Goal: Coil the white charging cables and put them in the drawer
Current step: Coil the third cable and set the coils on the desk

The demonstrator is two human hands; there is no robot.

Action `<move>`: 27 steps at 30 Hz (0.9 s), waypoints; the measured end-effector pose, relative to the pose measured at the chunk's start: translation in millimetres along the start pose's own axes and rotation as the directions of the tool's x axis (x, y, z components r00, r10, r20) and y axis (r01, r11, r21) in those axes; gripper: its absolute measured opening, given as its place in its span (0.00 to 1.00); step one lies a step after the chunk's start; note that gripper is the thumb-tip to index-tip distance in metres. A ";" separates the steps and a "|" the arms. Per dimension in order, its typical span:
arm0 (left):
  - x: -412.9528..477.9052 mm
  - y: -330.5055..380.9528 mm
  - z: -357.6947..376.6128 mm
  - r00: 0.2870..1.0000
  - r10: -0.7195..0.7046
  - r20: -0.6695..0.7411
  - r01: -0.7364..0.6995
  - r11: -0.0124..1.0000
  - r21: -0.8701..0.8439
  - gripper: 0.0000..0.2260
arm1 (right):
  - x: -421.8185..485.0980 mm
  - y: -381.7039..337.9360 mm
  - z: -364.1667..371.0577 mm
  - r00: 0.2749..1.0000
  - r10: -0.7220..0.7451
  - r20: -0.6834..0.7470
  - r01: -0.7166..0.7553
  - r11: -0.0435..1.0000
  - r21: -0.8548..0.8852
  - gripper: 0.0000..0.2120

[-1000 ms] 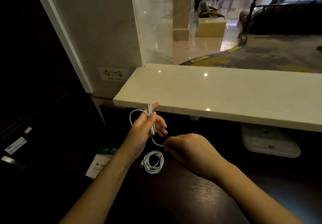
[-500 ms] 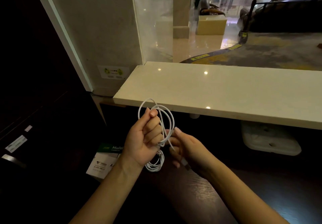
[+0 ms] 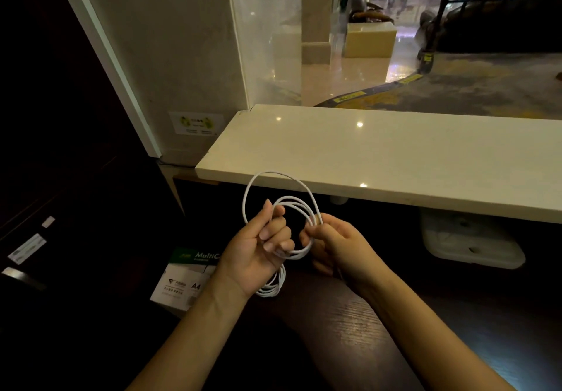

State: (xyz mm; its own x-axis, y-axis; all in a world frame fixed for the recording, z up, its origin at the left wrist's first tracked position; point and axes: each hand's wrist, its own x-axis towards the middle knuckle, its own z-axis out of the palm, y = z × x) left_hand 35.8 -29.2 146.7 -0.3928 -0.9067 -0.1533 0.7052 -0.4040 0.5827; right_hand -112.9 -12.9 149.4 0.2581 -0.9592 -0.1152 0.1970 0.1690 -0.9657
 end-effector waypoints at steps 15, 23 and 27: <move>5.5 4.7 3.7 0.999 0.051 -0.019 -0.050 0.998 0.039 0.25 | 9.4 7.0 1.9 0.996 -0.077 -0.046 0.080 0.994 0.075 0.03; -1.4 0.6 -5.3 0.999 -0.015 0.032 0.015 1.000 -0.015 0.15 | 9.3 9.1 -11.5 0.992 -0.093 -0.082 0.084 0.991 -0.107 0.08; -6.5 4.9 -12.0 0.988 -0.086 0.129 0.085 0.996 0.012 0.05 | 9.9 9.4 -20.2 0.995 -0.085 -0.045 0.073 0.973 -0.220 0.12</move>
State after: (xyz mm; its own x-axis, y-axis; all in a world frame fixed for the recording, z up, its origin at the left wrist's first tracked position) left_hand 48.8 -26.7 141.0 -0.5250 -0.8454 -0.0983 0.6619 -0.4782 0.5773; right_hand -127.5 -25.3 134.5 0.1976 -0.9793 -0.0433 0.0021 0.0446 -0.9990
